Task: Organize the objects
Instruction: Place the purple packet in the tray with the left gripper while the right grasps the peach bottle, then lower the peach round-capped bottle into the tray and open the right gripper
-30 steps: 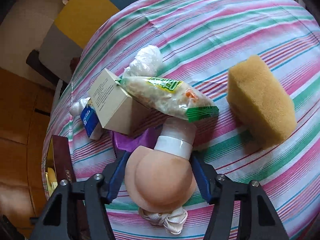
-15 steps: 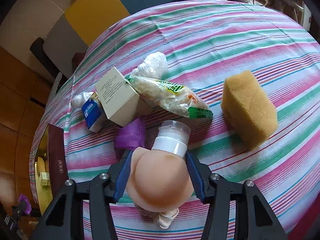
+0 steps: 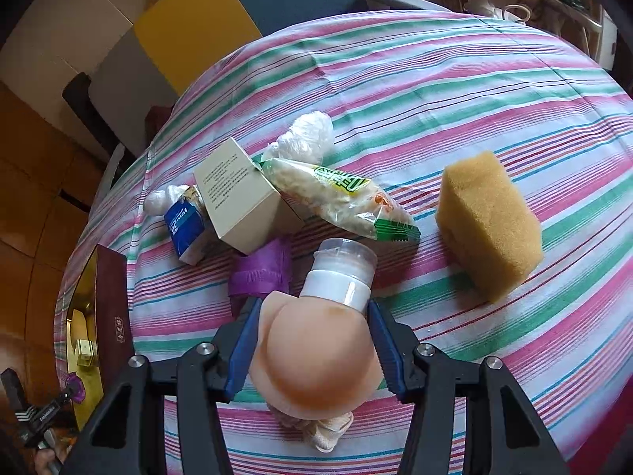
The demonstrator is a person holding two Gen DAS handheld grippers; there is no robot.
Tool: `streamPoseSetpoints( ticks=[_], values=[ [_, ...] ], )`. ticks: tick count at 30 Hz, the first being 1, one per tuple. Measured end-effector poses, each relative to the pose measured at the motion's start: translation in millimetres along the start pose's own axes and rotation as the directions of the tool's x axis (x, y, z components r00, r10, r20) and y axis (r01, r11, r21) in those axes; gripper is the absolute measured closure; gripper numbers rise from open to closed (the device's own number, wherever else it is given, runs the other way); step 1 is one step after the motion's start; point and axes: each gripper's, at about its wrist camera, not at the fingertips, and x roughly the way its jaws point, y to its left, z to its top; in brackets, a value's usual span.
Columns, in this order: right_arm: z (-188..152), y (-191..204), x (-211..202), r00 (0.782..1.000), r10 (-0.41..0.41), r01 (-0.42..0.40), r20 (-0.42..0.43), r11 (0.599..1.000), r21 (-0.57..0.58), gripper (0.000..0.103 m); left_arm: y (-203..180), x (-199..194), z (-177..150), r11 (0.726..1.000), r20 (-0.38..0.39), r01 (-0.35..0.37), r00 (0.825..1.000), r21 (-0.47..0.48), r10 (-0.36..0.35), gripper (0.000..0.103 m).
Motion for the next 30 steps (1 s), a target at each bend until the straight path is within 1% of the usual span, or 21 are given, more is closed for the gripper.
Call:
streamPoseSetpoints(
  ticks=[3, 5, 9, 13, 16, 19, 20, 23, 25, 30],
  values=[
    [0, 2, 0, 1.000, -0.002, 0.002, 0.002, 1.000, -0.005, 0.048, 2, 5, 1, 1.000, -0.005, -0.018, 1.000, 0.012, 0.018, 0.070],
    [0, 3, 0, 1.000, -0.004, 0.004, 0.004, 1.000, -0.006, 0.048, 1, 12, 3, 0.999, -0.012, -0.046, 0.999, 0.025, 0.046, 0.070],
    [1, 1, -1, 1.000, -0.008, 0.008, 0.012, 1.000, 0.001, 0.048, 4, 22, 7, 0.998, -0.036, -0.064, 0.997, 0.025, 0.065, 0.070],
    [2, 1, -2, 1.000, -0.015, 0.015, 0.020, 1.000, -0.001, 0.048, 5, 25, 8, 0.996, -0.026, -0.081, 0.996, 0.023, 0.082, 0.069],
    [2, 2, -2, 1.000, -0.018, 0.018, 0.020, 1.000, -0.003, 0.048, 1, 27, 7, 0.992, -0.007, -0.118, 0.993, 0.049, 0.119, 0.068],
    [1, 2, -2, 1.000, -0.019, 0.019, 0.024, 1.000, -0.001, 0.048, 1, 28, 7, 0.991, -0.001, -0.123, 0.992, 0.048, 0.123, 0.067],
    [1, 2, -2, 0.999, -0.020, 0.020, 0.025, 1.000, 0.001, 0.048, 2, 28, 7, 0.991, 0.001, -0.127, 0.992, 0.048, 0.127, 0.063],
    [2, 0, -4, 0.999, -0.020, 0.020, 0.032, 1.000, 0.006, 0.048, 3, 22, 7, 0.992, 0.011, -0.121, 0.993, 0.033, 0.121, 0.057],
    [2, 1, -6, 0.999, -0.017, 0.017, 0.042, 1.000, 0.008, 0.048, 2, 16, 9, 0.992, 0.022, -0.126, 0.992, 0.032, 0.125, 0.057],
    [4, -1, -17, 0.995, -0.014, 0.012, 0.100, 1.000, 0.018, 0.048, 4, -14, 9, 0.995, 0.083, -0.098, 0.992, 0.033, 0.095, 0.055]
  ],
)
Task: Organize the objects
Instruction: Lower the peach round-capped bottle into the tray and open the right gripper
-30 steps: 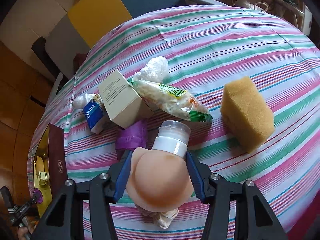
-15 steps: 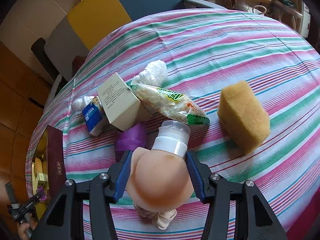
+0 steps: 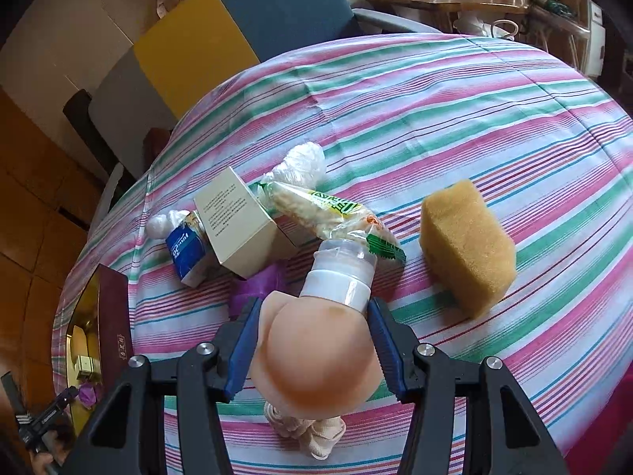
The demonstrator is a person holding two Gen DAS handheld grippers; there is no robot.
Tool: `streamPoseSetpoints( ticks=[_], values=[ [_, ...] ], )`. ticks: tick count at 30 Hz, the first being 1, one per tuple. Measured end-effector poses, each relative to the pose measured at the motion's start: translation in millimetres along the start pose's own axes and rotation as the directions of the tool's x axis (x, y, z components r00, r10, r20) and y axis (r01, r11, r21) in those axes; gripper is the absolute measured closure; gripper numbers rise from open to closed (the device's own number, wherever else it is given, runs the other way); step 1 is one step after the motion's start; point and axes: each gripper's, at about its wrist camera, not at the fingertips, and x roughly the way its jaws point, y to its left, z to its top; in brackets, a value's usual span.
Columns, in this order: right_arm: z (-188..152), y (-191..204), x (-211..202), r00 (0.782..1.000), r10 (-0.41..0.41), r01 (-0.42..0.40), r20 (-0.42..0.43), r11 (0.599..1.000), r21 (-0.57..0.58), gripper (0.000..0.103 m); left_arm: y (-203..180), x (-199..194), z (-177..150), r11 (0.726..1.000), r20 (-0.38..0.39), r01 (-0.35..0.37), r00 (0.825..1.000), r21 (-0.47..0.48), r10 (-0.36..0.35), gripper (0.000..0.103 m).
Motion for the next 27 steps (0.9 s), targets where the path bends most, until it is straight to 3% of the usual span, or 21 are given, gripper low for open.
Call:
streamPoseSetpoints(
  ticks=[7, 9, 13, 17, 19, 21, 27],
  values=[
    [1, 14, -35, 0.991, 0.030, -0.023, 0.127, 0.998, -0.057, 0.049, 30, -53, -12, 0.994, 0.137, 0.055, 0.990, -0.091, -0.042, 0.055],
    [-4, 29, -44, 0.990, 0.040, -0.027, 0.133, 0.995, -0.097, 0.049, 41, -60, -17, 0.990, 0.153, 0.063, 0.987, -0.128, -0.043, 0.055],
    [-18, 90, -66, 0.981, 0.148, -0.113, 0.128, 0.964, -0.241, 0.049, 60, -69, -26, 0.981, 0.176, 0.082, 0.983, -0.174, -0.051, 0.055],
    [-39, 166, -74, 0.968, 0.235, -0.177, 0.091, 0.891, -0.418, 0.049, 72, -67, -33, 0.972, 0.176, 0.103, 0.982, -0.213, -0.065, 0.055],
    [-49, 195, -68, 0.955, 0.297, -0.260, 0.015, 0.859, -0.441, 0.049, 73, -67, -37, 0.970, 0.170, 0.109, 0.983, -0.218, -0.072, 0.055],
    [-70, 232, -61, 0.940, 0.335, -0.316, -0.057, 0.800, -0.509, 0.049, 76, -68, -40, 0.967, 0.174, 0.116, 0.982, -0.225, -0.078, 0.055],
    [-144, 330, -17, 0.898, 0.319, -0.440, -0.303, 0.625, -0.645, 0.049, 87, -67, -48, 0.957, 0.171, 0.128, 0.982, -0.262, -0.085, 0.055]
  ],
)
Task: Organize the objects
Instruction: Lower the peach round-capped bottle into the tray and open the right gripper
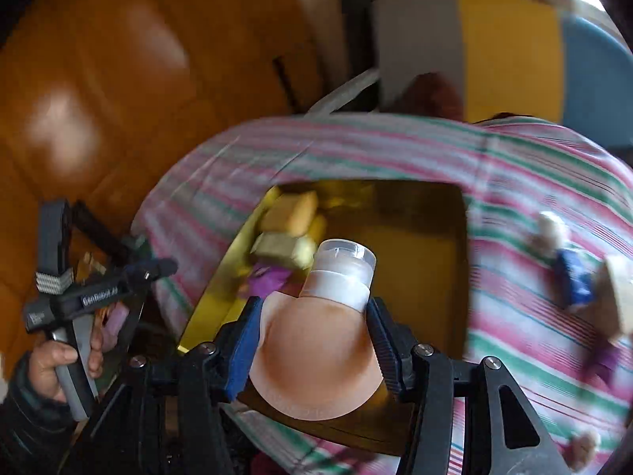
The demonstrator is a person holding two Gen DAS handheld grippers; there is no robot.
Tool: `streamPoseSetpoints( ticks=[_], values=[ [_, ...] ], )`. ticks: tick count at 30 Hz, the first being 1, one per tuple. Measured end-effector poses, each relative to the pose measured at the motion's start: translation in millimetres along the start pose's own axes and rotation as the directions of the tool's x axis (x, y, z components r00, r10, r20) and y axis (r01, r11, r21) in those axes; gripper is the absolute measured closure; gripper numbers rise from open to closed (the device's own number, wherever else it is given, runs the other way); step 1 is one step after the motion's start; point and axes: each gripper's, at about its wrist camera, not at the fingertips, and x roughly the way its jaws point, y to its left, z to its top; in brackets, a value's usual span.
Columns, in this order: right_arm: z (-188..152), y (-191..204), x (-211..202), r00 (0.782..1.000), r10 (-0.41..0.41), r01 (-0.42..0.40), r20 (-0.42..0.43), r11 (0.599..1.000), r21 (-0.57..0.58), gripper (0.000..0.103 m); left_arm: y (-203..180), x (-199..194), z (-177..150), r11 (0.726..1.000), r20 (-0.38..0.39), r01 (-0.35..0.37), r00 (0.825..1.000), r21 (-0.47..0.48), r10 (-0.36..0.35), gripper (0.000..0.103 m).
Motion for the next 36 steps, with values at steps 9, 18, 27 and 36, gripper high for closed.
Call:
streamPoseSetpoints(
  ticks=[9, 18, 27, 36],
  values=[
    [-7, 69, 90, 0.983, 0.037, -0.058, -0.181, 0.992, -0.109, 0.049, 22, 4, -5, 0.999, -0.020, 0.004, 1.000, -0.051, -0.005, 0.055],
    [-12, 81, 126, 0.970, -0.012, -0.017, -0.242, 0.993, -0.120, 0.049, 41, 13, -11, 0.995, -0.042, 0.012, 0.999, -0.100, -0.017, 0.055],
    [-21, 93, 141, 0.966, -0.062, 0.023, -0.251, 0.988, -0.153, 0.049, 45, 14, -11, 0.994, -0.037, 0.009, 0.999, -0.105, -0.013, 0.055],
    [-22, 93, 140, 0.972, -0.039, 0.004, -0.233, 0.989, -0.150, 0.040, 39, 7, -10, 0.997, 0.000, -0.019, 1.000, -0.069, 0.019, 0.055]
  ],
)
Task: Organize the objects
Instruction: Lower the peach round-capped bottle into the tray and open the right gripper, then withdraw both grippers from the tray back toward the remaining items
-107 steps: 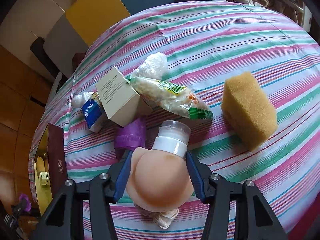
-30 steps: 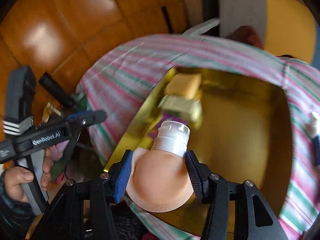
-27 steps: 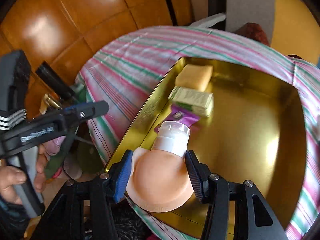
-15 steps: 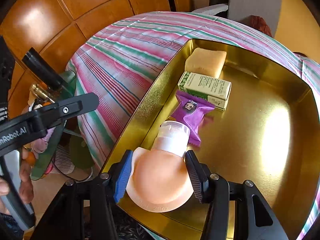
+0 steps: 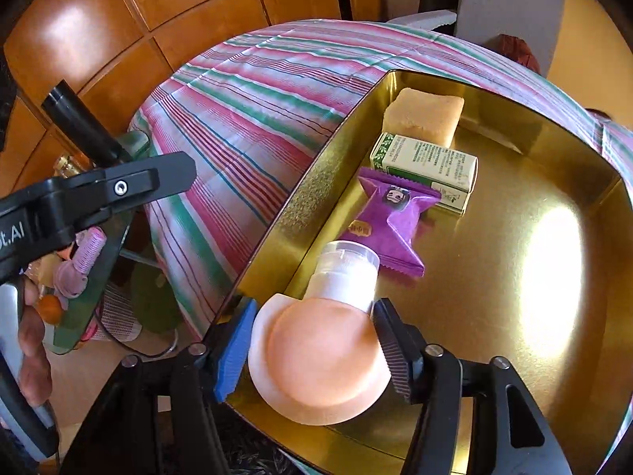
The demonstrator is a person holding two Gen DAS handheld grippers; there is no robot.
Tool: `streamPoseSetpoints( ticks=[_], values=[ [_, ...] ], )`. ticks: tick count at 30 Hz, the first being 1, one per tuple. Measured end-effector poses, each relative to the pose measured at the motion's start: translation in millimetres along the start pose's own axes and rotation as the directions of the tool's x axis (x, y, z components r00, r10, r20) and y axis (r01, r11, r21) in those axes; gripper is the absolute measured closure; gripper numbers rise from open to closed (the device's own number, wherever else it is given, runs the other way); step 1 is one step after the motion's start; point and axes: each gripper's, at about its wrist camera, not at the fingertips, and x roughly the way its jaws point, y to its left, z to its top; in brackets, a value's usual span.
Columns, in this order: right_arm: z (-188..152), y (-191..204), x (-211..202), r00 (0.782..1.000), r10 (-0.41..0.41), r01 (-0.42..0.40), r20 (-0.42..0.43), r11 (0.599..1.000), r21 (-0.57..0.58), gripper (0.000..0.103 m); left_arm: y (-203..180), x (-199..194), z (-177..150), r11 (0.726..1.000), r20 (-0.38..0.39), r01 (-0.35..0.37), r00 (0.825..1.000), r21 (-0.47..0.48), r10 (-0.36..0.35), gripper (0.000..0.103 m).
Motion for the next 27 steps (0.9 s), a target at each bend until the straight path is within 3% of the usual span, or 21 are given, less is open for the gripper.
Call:
streamPoseSetpoints(
  ticks=[5, 10, 14, 20, 27],
  values=[
    [-1, -5, -11, 0.999, 0.018, -0.019, 0.040, 1.000, 0.024, 0.038, -5, -6, 1, 1.000, 0.020, -0.014, 1.000, 0.020, 0.014, 0.054],
    [-1, -13, -33, 0.993, 0.047, -0.054, 0.109, 0.997, 0.061, 0.022, -15, -15, 1, 0.998, 0.054, -0.028, 0.998, 0.051, 0.025, 0.051],
    [-2, -17, -50, 0.987, 0.042, -0.055, 0.154, 0.995, 0.080, 0.022, -25, -21, -1, 0.996, 0.064, -0.035, 0.997, 0.078, 0.030, 0.050],
    [-15, -38, -85, 0.972, -0.025, -0.005, 0.233, 0.992, 0.123, 0.018, -53, -33, -5, 0.986, 0.101, -0.048, 0.994, 0.158, 0.032, 0.050],
    [-48, -89, -133, 0.941, -0.152, 0.079, 0.302, 0.968, 0.240, 0.011, -101, -35, -12, 0.962, 0.108, -0.030, 0.994, 0.272, 0.001, 0.050]
  ],
)
